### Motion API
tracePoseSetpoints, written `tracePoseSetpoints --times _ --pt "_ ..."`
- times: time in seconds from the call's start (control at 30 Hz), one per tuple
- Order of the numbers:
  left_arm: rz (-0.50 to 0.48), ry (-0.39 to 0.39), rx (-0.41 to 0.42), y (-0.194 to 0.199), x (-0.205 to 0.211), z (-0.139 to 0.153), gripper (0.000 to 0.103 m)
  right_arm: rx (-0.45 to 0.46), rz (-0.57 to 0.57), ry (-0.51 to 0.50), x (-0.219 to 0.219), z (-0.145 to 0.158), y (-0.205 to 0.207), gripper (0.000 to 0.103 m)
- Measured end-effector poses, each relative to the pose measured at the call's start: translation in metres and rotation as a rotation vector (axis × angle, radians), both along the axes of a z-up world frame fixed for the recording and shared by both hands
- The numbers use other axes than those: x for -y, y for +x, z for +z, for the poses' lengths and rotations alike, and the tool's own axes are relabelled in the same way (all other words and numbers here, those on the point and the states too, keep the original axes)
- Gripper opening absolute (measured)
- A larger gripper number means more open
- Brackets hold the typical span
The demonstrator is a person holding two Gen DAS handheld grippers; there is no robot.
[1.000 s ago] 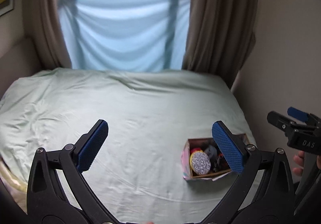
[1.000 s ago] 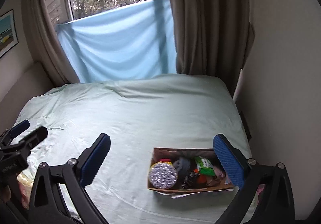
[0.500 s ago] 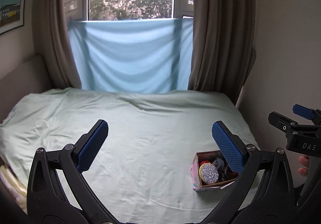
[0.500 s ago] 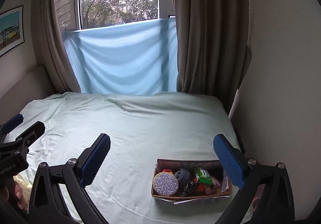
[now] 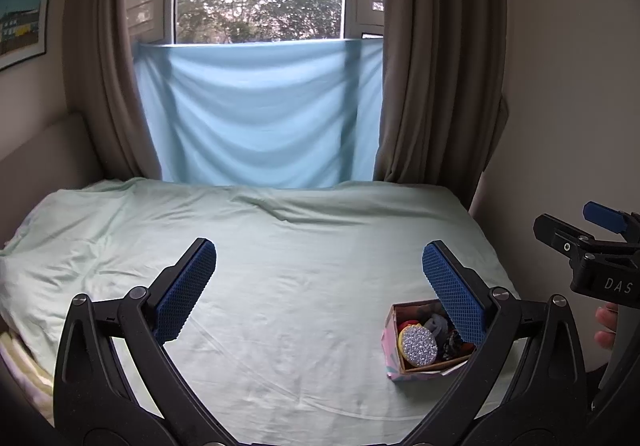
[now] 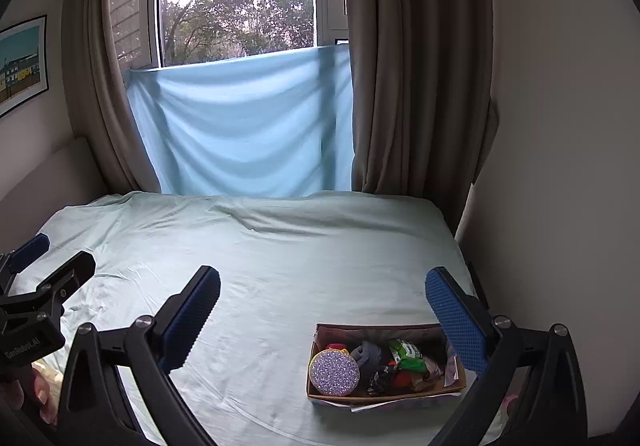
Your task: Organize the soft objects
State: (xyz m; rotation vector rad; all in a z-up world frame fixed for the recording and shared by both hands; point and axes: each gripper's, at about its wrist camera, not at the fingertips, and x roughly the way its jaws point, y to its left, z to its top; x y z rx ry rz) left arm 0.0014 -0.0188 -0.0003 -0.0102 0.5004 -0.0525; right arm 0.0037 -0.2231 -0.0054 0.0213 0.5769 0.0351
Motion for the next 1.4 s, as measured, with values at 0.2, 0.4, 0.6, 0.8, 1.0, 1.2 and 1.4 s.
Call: tracePoseSetpoints --times 0.2,0.4,0.6,0.8,1.0,1.2,1.4 --pt "-0.004 -0.002 0.000 0.000 0.000 0.001 0.103 0.002 -0.006 0.010 0.000 0.001 0.001 0.102" --pt "-0.012 -0.002 0.005 0.002 0.002 0.001 0.103 0.000 -0.010 0.012 0.001 0.001 0.001 0.102" --pt "-0.016 0.000 0.006 0.002 0.004 0.001 0.103 -0.002 -0.017 0.015 0.000 0.000 0.002 0.102" --pt "-0.018 0.000 0.004 0.004 0.003 0.001 0.103 -0.003 -0.021 0.015 -0.002 0.000 0.003 0.102" --pt "-0.025 -0.005 0.001 0.007 0.002 0.001 0.103 0.000 -0.029 0.018 -0.005 0.002 0.006 0.102" --pt "-0.037 -0.020 0.007 0.009 -0.003 -0.001 0.103 0.000 -0.033 0.015 -0.005 0.002 0.008 0.102" --pt "-0.039 -0.017 0.012 0.010 -0.005 -0.002 0.103 0.004 -0.037 0.013 -0.006 0.003 0.011 0.102"
